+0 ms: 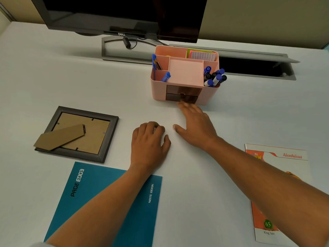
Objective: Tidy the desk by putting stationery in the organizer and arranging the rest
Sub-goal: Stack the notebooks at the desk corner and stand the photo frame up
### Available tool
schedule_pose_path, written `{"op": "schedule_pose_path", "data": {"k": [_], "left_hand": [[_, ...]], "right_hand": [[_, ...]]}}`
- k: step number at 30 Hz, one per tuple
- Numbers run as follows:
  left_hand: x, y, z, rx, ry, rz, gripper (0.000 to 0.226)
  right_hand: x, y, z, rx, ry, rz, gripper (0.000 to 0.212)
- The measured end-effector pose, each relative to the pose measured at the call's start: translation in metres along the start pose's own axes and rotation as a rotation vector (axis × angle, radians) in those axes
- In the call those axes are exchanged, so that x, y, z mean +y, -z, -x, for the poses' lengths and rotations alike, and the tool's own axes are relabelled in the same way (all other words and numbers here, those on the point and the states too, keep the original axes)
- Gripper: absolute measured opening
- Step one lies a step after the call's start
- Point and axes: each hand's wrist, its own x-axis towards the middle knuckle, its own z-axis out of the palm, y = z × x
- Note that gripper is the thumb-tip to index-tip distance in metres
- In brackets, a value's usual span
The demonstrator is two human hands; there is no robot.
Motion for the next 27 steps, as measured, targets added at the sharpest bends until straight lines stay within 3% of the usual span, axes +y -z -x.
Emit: {"op": "schedule_pose_path", "data": {"k": [7,12,17,27], "left_hand": [[-0.001,0.0,0.0,-0.044,0.009,0.015,0.032],[0.001,0.001,0.0,-0.123,-0.149,0.008,0.048],[0.0,0.005,0.001,-0.229,-0.061,0.024,0.065],[0.003,0.008,0.011,-0.423,-0.059,-0.043,0.079]], "right_hand": [[0.01,-0.013,0.023,0.036,-0.06,-0.063,0.072],[0.019,-0.028,0.066,0.05,-0.076,-0.032,0.071],[0.019,-0.038,0.101,0.079,-0.063,0.005,0.069],[0.021,-0.045,0.15,0.062,-0.036,-0.019,0.067]]}}
